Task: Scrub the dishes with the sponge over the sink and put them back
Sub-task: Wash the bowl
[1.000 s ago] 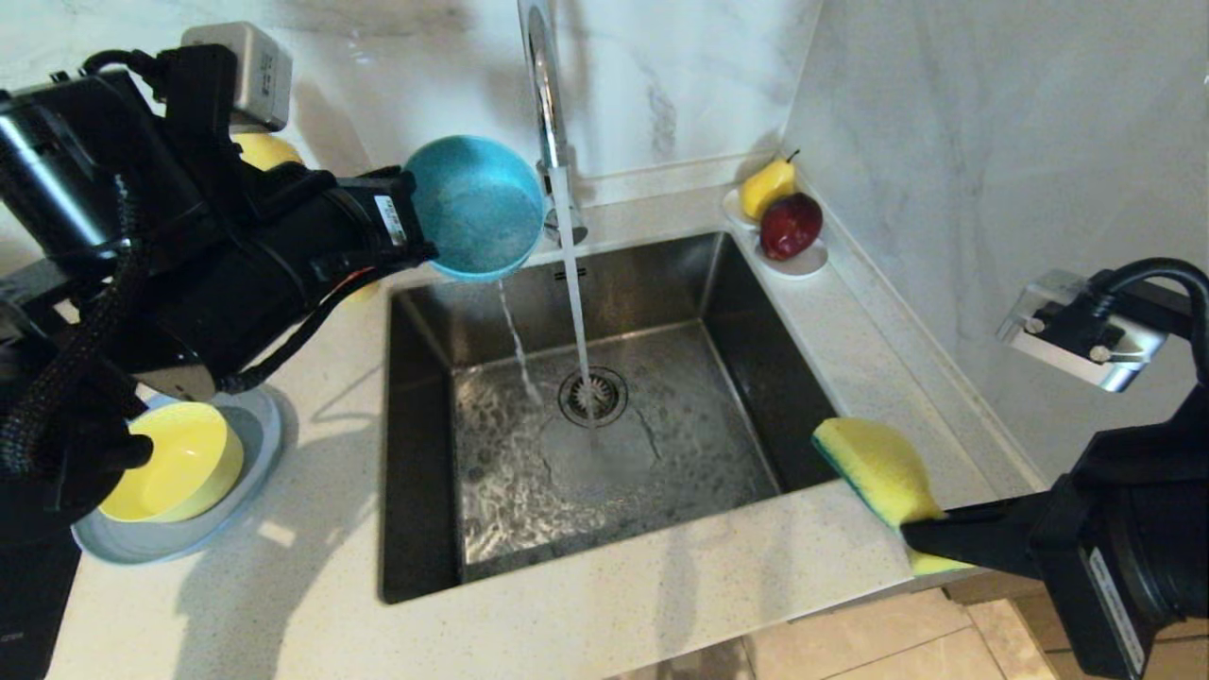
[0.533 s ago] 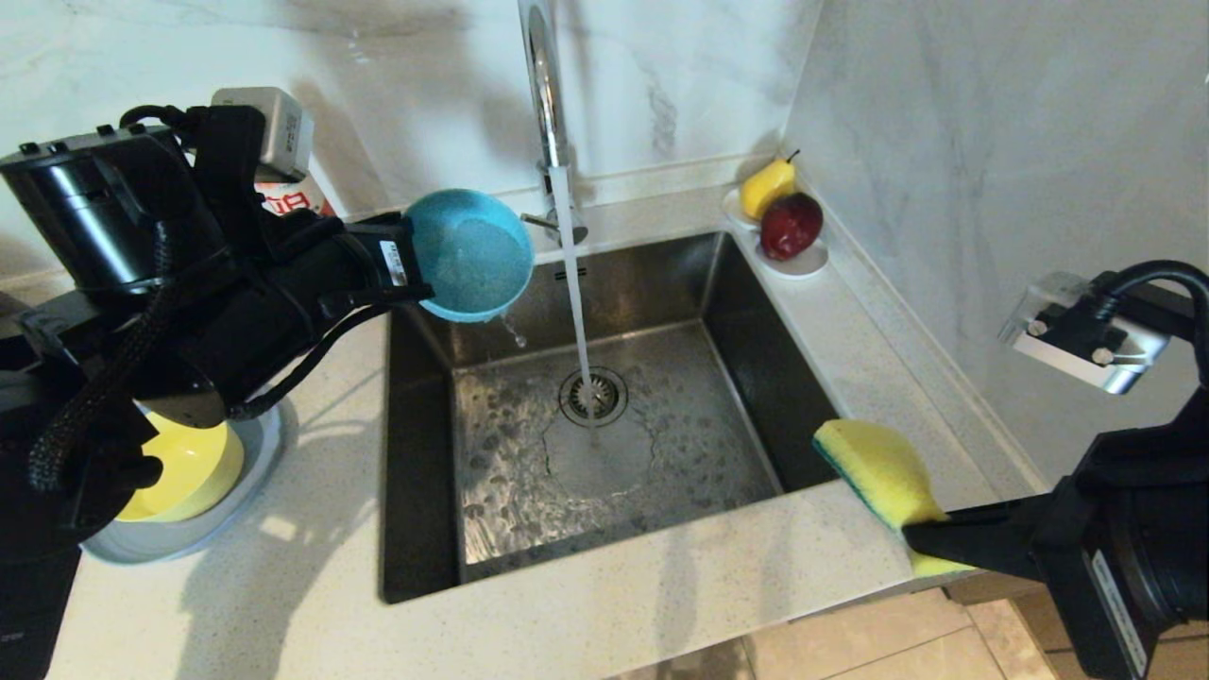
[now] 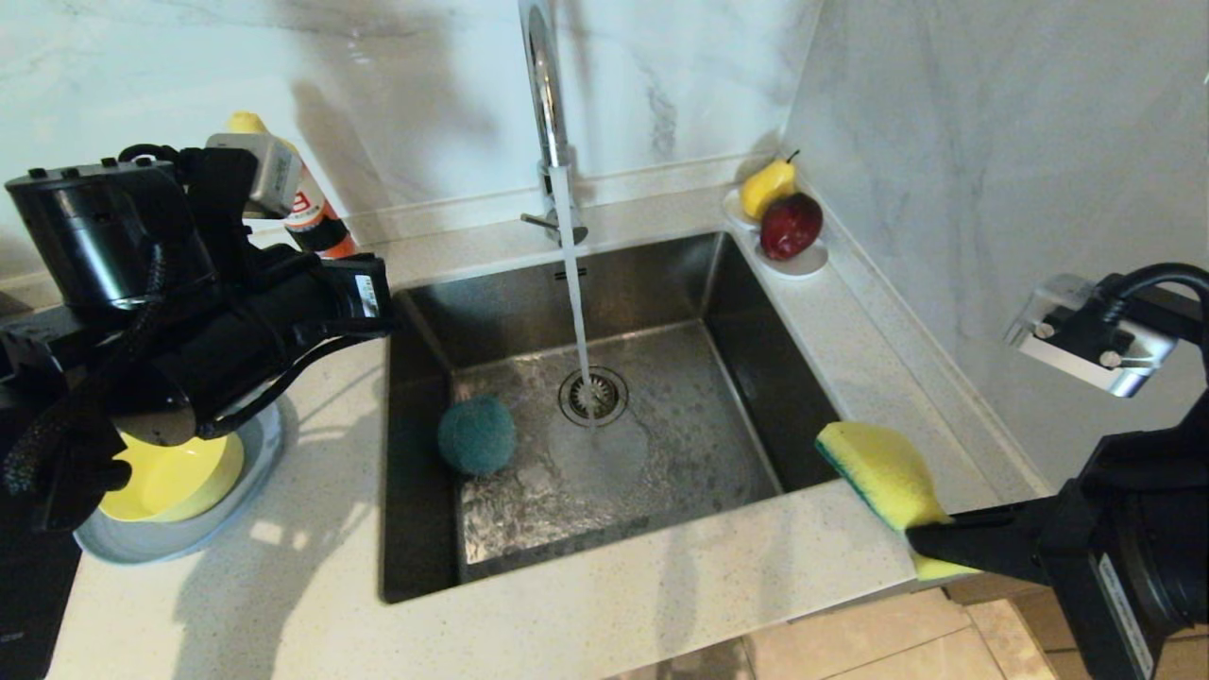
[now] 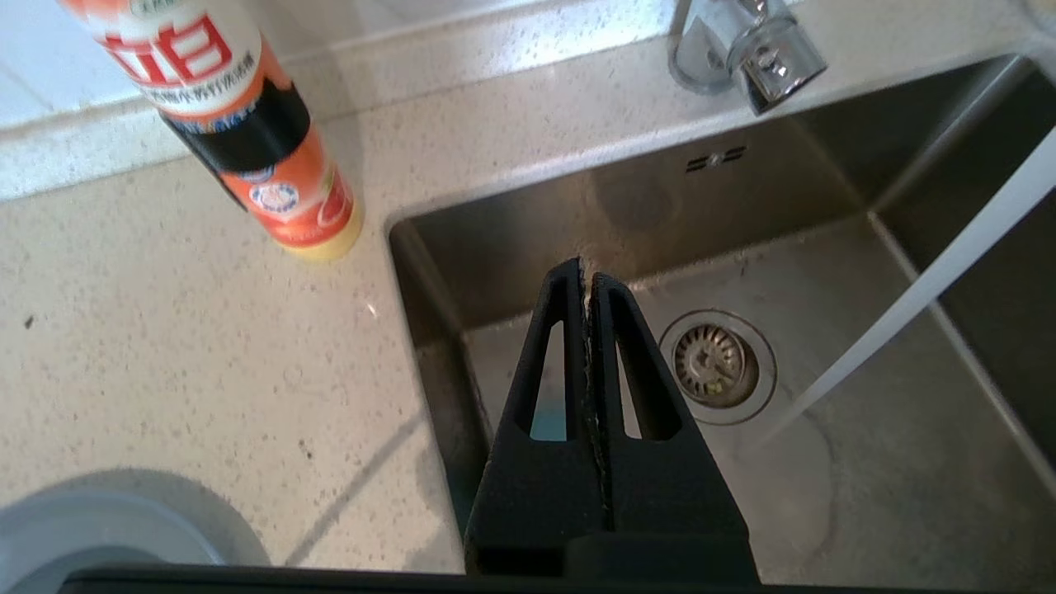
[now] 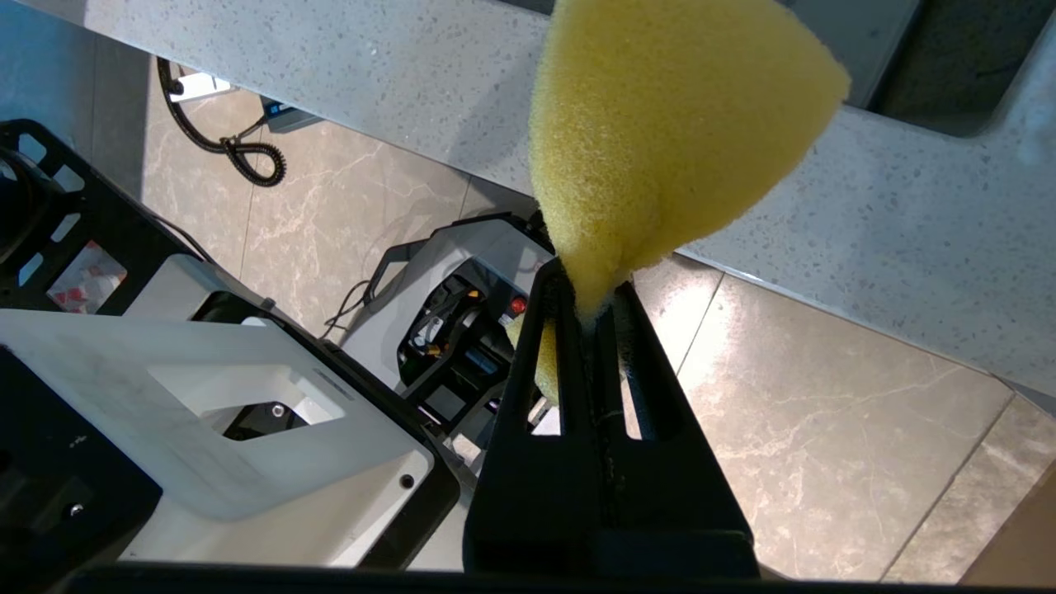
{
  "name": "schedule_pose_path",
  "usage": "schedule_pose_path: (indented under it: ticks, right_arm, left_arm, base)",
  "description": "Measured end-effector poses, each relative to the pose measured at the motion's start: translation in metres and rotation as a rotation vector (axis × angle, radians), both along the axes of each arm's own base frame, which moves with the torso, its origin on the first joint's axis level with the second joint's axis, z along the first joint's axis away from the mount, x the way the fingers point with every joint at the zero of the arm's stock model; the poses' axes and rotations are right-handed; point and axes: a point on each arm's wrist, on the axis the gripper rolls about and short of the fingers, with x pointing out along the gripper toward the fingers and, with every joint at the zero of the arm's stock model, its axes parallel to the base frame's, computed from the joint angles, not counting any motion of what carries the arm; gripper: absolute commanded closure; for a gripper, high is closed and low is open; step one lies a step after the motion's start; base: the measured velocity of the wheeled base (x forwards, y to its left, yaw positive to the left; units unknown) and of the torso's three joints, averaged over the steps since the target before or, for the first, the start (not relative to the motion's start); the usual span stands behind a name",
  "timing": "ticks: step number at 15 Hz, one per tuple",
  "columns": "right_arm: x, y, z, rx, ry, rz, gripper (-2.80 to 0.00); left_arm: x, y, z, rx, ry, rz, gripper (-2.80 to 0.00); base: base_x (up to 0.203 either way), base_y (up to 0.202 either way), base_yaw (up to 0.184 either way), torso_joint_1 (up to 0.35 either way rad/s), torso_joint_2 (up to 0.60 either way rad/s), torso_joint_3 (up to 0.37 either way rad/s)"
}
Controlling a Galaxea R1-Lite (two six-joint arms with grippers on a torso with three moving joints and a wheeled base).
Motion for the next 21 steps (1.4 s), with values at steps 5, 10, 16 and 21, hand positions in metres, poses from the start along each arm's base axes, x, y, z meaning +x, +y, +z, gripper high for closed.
schedule_pose_path:
  ticks: [5, 10, 16, 21]
  right_arm:
    - [-0.002, -0.003, -0.003, -0.007, 0.005, -0.002, 0.00]
    - [-0.003, -0.004, -0.003, -0.005, 0.004, -0.001, 0.00]
    - [-0.004, -0.006, -0.001, 0.000, -0.004, -0.002, 0.00]
    - [-0.003, -0.006, -0.005, -0.011, 0.007, -0.007, 0.00]
  left_arm:
    - [0.006, -0.001, -0.024, -0.056, 0.094, 0.006, 0.00]
    - [0.007, 0.000, -0.052, -0.106, 0.206, 0.021, 0.00]
    - [-0.001, 0.001, -0.075, -0.177, 0.294, 0.035, 0.00]
    - [-0.004, 0.001, -0.079, -0.208, 0.309, 0.037, 0.00]
  base:
    - [0.000, 0.000, 0.000, 0.000, 0.00, 0.000]
    - [0.000, 0.000, 0.000, 0.000, 0.00, 0.000]
    - [0.000, 0.000, 0.000, 0.000, 0.00, 0.000]
    - [0.000, 0.000, 0.000, 0.000, 0.00, 0.000]
